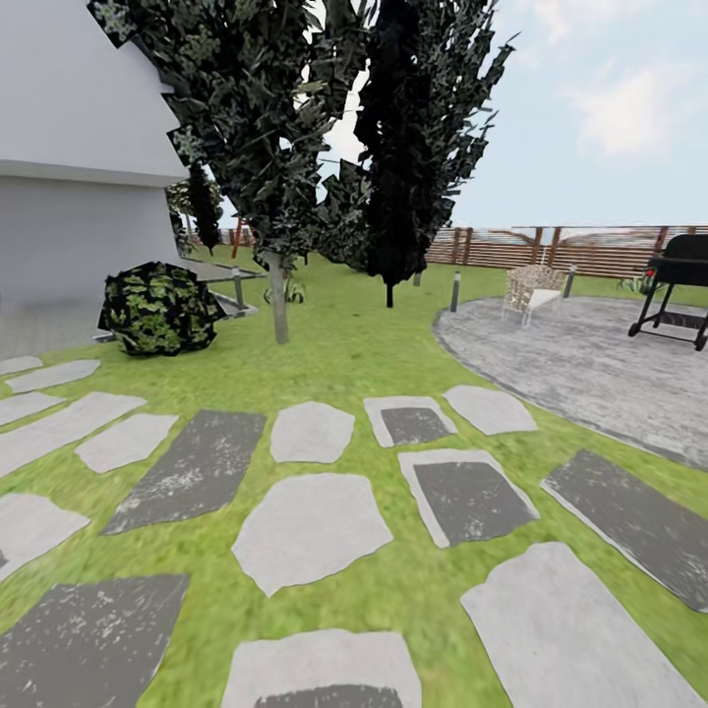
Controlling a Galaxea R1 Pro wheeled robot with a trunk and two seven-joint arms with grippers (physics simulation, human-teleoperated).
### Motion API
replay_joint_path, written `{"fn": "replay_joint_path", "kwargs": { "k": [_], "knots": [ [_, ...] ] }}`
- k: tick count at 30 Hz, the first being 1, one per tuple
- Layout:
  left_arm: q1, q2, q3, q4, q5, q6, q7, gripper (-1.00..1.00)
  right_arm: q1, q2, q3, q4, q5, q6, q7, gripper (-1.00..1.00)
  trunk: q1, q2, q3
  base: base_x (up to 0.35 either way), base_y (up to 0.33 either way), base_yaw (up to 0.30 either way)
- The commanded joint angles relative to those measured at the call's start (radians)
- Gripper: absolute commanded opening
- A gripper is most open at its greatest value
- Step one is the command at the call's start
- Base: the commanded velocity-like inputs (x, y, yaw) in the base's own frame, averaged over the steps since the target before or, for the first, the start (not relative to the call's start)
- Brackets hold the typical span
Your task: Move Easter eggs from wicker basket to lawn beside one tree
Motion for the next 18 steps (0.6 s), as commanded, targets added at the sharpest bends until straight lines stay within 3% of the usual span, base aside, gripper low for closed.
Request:
{"fn": "replay_joint_path", "kwargs": {
  "k": [1, 11, 18],
  "knots": [
    [0.001, 0.000, 0.000, -0.002, 0.001, -0.001, -0.001, 1.00, -0.001, 0.000, 0.000, 0.001, 0.001, 0.000, 0.000, 1.00, 0.001, 0.000, -0.001, 0.335, 0.037, 0.000],
    [0.001, 0.000, 0.000, -0.002, 0.001, -0.001, 0.000, 1.00, -0.001, 0.001, 0.000, 0.001, 0.001, 0.000, 0.000, 1.00, 0.001, 0.000, -0.001, 0.335, 0.046, -0.002],
    [0.001, 0.000, 0.000, -0.002, 0.001, -0.001, 0.000, 1.00, -0.001, 0.000, 0.000, 0.001, 0.001, 0.000, 0.000, 1.00, 0.001, 0.000, -0.001, 0.335, 0.033, -0.085]
  ]
}}
